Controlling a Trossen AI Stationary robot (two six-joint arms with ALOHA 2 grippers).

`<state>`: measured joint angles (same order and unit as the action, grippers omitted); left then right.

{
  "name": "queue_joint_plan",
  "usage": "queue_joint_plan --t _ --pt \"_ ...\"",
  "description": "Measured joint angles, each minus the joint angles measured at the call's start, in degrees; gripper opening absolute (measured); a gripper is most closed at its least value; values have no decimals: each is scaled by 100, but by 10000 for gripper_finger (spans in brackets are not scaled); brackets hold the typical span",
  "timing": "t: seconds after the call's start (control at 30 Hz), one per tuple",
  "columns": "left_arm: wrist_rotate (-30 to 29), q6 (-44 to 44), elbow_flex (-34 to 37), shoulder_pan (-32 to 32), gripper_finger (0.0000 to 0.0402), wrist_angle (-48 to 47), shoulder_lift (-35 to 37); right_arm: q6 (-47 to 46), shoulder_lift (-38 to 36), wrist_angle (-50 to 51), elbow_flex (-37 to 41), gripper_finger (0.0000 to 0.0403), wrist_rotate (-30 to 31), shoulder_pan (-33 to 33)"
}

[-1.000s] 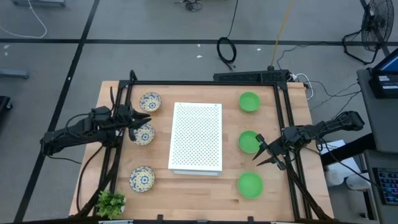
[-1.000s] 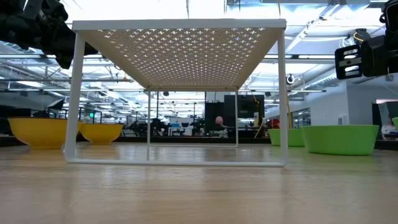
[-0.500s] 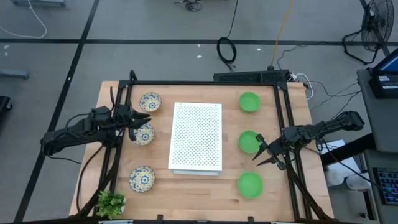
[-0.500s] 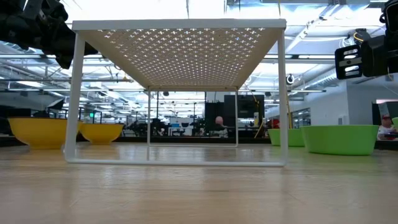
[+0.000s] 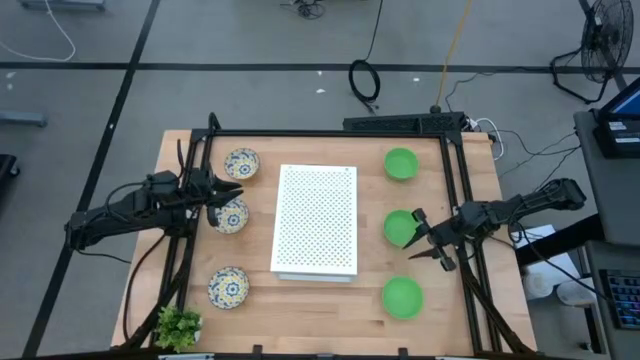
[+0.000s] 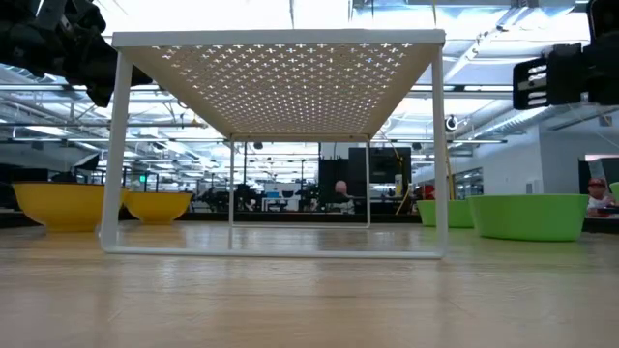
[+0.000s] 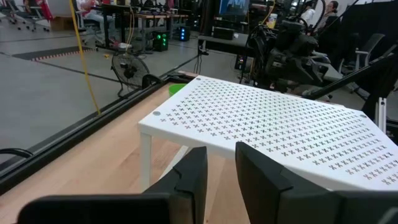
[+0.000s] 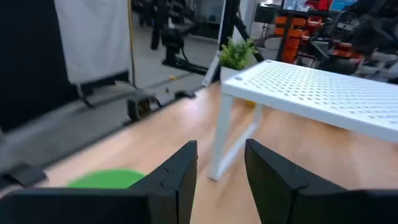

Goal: Pick & Place Mini bowls
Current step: Put the top green bowl on the shelf

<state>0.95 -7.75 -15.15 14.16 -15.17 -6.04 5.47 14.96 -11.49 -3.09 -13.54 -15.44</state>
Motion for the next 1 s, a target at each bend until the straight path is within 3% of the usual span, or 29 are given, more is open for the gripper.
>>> queue_joint_plan --t 0.17,0.4,0.6,0.7,0.83,1.0 --pt "0 -2 -1 -1 88 1 0 -703 6 -414 0 126 -7 0" --pt "0 0 -1 -1 88 1 0 -2825 9 -1060 0 126 -9 -2" --pt "1 -2 -1 -1 88 -1 -2 -3028 9 -1283 2 126 85 -2" --pt "0 -2 -1 -1 88 1 -2 -3006 9 -1556 2 126 595 -2" --pt "1 0 -1 0 88 0 -2 -2967 13 -1675 -65 126 2057 -1" --pt "1 -2 -1 0 88 1 -2 -2201 455 -270 -811 127 3231 4"
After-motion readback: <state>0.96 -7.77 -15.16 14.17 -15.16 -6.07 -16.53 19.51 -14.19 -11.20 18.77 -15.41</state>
